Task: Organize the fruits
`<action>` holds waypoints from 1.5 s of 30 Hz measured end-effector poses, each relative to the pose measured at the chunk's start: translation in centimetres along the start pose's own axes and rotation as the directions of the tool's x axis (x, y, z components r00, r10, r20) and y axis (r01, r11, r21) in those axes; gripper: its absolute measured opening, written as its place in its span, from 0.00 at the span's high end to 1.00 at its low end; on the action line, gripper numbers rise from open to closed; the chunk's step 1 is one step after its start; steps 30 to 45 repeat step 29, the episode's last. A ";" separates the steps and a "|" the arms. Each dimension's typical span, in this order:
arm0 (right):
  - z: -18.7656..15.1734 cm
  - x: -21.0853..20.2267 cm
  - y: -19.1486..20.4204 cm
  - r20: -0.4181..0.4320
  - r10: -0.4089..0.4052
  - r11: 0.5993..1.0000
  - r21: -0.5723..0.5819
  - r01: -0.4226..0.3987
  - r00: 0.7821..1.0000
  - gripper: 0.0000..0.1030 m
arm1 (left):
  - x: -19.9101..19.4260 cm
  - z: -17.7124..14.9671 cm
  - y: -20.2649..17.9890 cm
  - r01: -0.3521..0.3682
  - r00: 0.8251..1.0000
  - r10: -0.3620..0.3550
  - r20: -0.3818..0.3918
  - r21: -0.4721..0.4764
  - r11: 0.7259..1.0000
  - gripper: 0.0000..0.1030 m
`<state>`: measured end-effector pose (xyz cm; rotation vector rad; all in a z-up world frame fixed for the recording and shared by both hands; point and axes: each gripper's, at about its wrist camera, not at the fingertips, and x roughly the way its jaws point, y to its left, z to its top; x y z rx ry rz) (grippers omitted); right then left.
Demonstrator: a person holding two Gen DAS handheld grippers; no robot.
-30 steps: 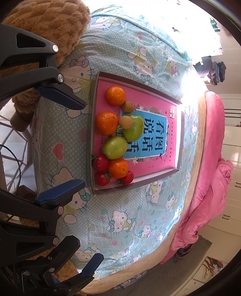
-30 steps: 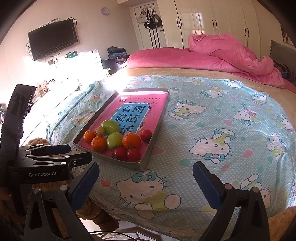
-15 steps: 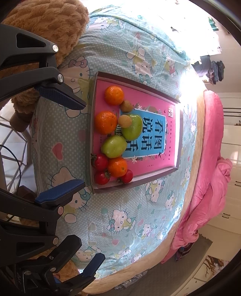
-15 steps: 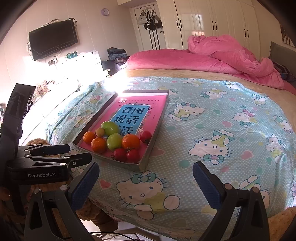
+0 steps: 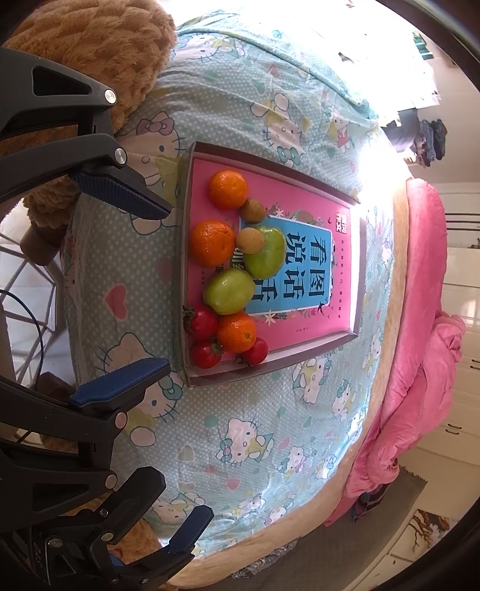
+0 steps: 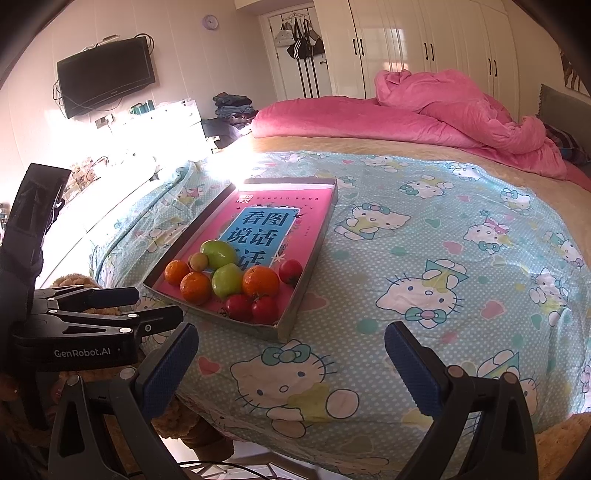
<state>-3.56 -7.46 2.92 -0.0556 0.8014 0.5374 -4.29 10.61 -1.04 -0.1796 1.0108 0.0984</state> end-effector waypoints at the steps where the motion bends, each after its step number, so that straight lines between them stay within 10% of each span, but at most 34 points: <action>1: 0.0 0.0 0.0 0.001 0.000 1.000 0.000 0.000 1.000 0.01 | 0.0 0.0 0.0 -0.001 1.000 0.001 -0.002 0.001 1.000 0.24; 45: 1.8 0.6 -4.8 0.035 -0.050 0.996 0.070 0.047 0.998 0.01 | -0.6 4.0 3.5 0.069 0.994 -0.061 0.094 -0.081 0.994 0.23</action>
